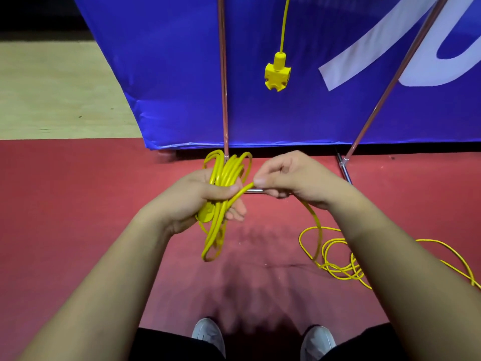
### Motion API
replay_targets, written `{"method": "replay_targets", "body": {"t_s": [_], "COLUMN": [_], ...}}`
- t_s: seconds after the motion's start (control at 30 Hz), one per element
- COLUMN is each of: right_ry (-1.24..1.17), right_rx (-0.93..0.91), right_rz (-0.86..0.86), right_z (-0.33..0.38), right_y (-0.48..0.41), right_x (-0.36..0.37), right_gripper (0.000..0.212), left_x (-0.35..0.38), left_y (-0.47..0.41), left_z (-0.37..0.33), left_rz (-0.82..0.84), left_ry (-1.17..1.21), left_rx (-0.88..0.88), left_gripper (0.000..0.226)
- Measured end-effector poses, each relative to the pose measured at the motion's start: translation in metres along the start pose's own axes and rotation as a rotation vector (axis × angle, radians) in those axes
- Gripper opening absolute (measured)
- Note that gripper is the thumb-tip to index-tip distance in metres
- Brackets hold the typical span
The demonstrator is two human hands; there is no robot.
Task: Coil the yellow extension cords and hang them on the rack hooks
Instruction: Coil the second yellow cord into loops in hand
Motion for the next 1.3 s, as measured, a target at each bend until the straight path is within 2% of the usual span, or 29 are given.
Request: {"method": "replay_targets", "body": {"t_s": [0.1, 0.17, 0.23, 0.3, 0.4, 0.47, 0.53, 0.73, 0.83, 0.93, 1.03, 1.17, 1.23, 1.3], "right_ry": [-0.055, 0.051, 0.125, 0.007, -0.169, -0.175, -0.136, 0.142, 0.177, 0.189, 0.282, -0.175, -0.240, -0.208], "right_rx": [-0.051, -0.015, 0.065, 0.119, 0.096, 0.054, 0.017, -0.129, -0.197, -0.122, 0.024, 0.073, 0.042, -0.004], "right_rz": [-0.146, -0.149, -0.149, -0.219, -0.369, -0.403, -0.381, -0.230, -0.195, -0.138, -0.116, -0.271, -0.328, -0.338], "right_z": [-0.013, -0.032, -0.058, -0.075, -0.074, -0.065, -0.054, -0.008, 0.004, -0.011, -0.045, -0.065, -0.060, -0.052], "right_y": [-0.007, -0.010, -0.012, -0.010, -0.009, -0.010, -0.010, -0.004, -0.001, -0.004, -0.007, -0.010, -0.013, -0.016], "right_x": [-0.012, -0.023, -0.032, -0.039, -0.048, -0.048, -0.041, -0.005, 0.010, -0.002, -0.021, -0.030, -0.031, -0.028], "right_gripper": [0.010, 0.006, 0.010, 0.003, 0.010, 0.010, 0.009, 0.005, 0.008, 0.003, 0.003, 0.005, 0.004, 0.006], "left_x": [0.000, -0.002, -0.007, -0.014, -0.018, -0.014, -0.007, 0.007, 0.007, 0.000, -0.009, -0.017, -0.016, -0.012], "left_y": [-0.005, -0.008, -0.008, -0.005, 0.003, 0.006, 0.006, -0.001, 0.000, 0.000, 0.001, 0.002, 0.003, 0.002], "left_z": [-0.003, -0.004, -0.008, -0.012, -0.008, -0.003, -0.003, 0.001, 0.000, -0.003, -0.008, -0.004, -0.002, -0.003], "left_rz": [-0.010, -0.080, -0.130, -0.152, -0.110, -0.060, -0.062, -0.105, -0.076, -0.094, -0.104, -0.085, -0.088, -0.094], "left_ry": [0.221, 0.402, 0.495, 0.439, 0.177, 0.116, 0.120, 0.163, 0.145, 0.274, 0.368, 0.279, 0.257, 0.259], "left_rx": [0.086, 0.115, 0.156, 0.148, -0.017, -0.130, -0.156, -0.166, -0.111, 0.009, 0.078, -0.022, -0.081, -0.091], "left_gripper": [0.018, 0.027, 0.028, 0.033, 0.044, 0.027, 0.009, 0.020, 0.012, 0.028, 0.027, 0.040, 0.045, 0.040]}}
Point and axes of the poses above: each hand's wrist, its own y-axis away from the middle knuckle, its own x-axis out of the palm, z = x × y, the point moved 1 cm from there along -y, towards the middle knuckle, and after that the axes turned 10 degrees about x, right-handed, at the moved point
